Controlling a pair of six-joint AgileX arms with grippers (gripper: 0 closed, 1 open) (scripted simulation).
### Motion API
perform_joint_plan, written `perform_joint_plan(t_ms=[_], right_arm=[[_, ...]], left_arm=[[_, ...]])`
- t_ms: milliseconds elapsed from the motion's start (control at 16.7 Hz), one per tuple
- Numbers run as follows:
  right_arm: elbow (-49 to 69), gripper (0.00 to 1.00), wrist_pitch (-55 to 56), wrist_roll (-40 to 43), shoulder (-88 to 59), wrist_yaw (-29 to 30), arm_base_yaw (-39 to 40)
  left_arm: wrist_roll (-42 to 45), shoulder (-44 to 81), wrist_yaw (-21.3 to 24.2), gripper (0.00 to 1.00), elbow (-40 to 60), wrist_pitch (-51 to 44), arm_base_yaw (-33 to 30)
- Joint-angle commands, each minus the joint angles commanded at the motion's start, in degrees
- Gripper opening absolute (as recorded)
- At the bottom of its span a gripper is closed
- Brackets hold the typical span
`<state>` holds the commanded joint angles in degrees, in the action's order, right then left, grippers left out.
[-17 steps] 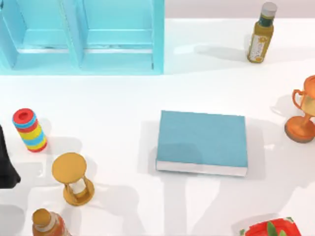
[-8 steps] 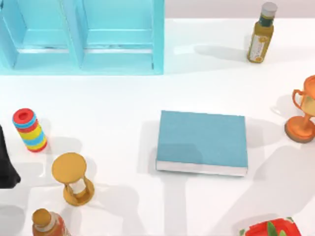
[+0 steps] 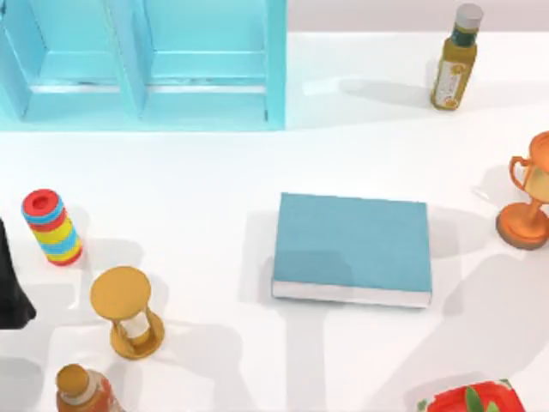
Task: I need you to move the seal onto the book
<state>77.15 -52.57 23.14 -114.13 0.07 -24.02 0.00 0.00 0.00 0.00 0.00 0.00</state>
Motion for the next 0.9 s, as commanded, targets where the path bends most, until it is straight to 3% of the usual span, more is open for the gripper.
perform_joint_plan(t_ms=[300, 900], right_arm=[[0.0, 0.02, 0.0, 0.0, 0.0, 0.0, 0.0], [0.1, 0.0, 0.0, -0.2, 0.2, 0.1, 0.0]], left_arm=[[0.0, 0.0, 0.0, 1.0, 0.0, 0.0, 0.0], [0.0, 0.0, 0.0, 1.0, 0.0, 0.0, 0.0]])
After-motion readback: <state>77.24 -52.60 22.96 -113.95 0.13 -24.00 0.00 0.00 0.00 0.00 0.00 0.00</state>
